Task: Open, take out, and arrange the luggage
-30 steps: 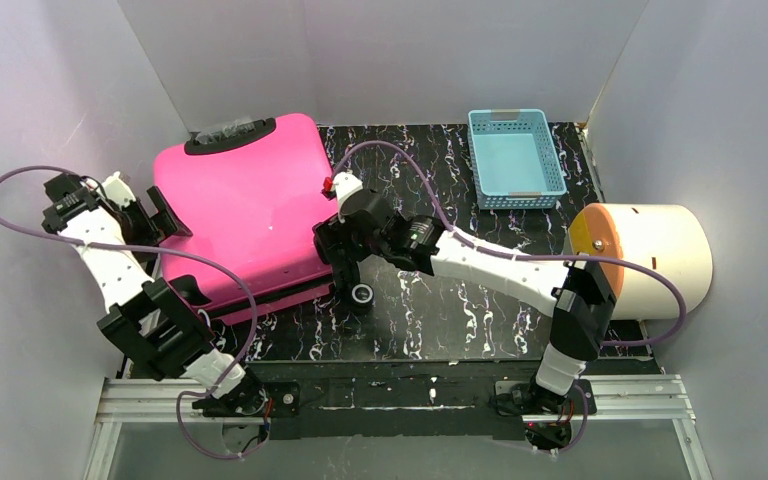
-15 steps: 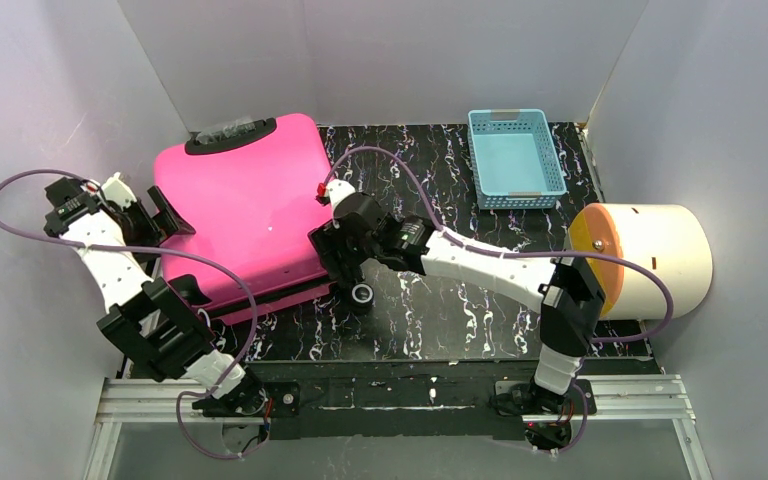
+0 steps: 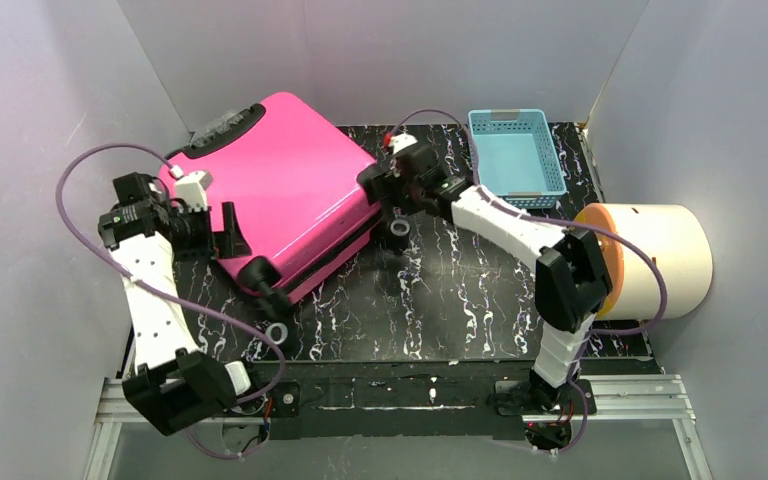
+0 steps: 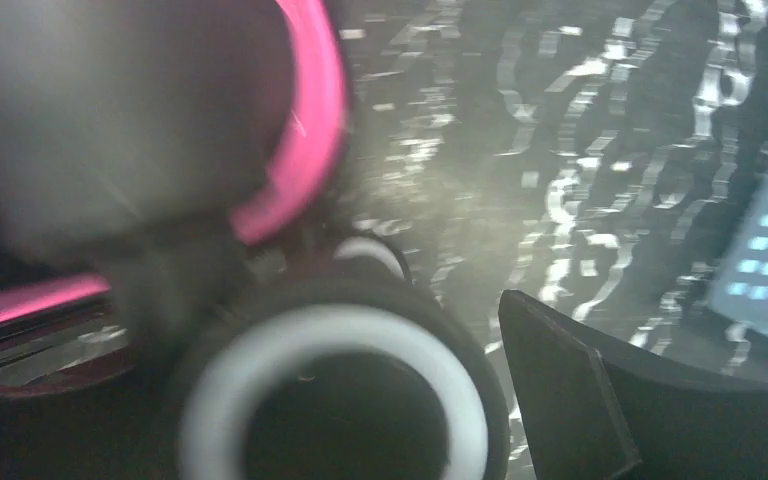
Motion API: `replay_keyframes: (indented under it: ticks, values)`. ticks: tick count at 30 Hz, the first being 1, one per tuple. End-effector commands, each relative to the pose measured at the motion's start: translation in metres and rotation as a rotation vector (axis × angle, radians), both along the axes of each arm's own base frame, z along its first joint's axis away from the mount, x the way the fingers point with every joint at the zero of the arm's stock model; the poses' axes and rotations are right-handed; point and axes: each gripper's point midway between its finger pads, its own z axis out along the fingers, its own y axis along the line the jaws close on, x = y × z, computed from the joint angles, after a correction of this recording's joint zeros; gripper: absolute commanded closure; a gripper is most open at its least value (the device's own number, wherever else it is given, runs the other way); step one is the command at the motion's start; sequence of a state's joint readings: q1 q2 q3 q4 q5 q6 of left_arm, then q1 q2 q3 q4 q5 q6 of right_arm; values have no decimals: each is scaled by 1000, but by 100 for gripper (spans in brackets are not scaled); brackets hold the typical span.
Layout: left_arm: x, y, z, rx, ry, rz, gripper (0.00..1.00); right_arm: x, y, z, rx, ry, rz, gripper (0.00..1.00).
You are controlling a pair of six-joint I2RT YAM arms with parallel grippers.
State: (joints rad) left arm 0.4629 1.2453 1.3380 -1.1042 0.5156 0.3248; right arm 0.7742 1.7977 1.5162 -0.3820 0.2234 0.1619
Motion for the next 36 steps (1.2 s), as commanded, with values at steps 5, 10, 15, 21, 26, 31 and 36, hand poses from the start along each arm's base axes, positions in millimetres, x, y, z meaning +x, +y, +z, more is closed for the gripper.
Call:
replay_keyframes:
  ticks: [5, 10, 15, 21, 26, 31, 36]
  values:
    - [-80, -75, 46, -76, -79, -415, 2, 134, -115, 5, -91, -79, -231, 3]
    - [-78, -59, 34, 19, -54, -541, 3, 123, -102, 25, -68, -90, -124, 4]
    - [-49, -37, 41, 100, -65, -510, 3, 52, -60, 69, -119, -218, 46, 2]
    - [-26, -33, 55, 82, -105, -416, 2, -87, 25, 88, 67, -300, 459, 2]
    - [-24, -31, 50, 78, -93, -378, 2, -147, 69, 78, 110, -282, 570, 2]
    - [-29, -32, 48, 88, -100, -381, 2, -156, 91, 40, 34, -188, 609, 2]
    - [-33, -33, 46, 97, -101, -389, 2, -172, 111, 12, 25, -104, 683, 2]
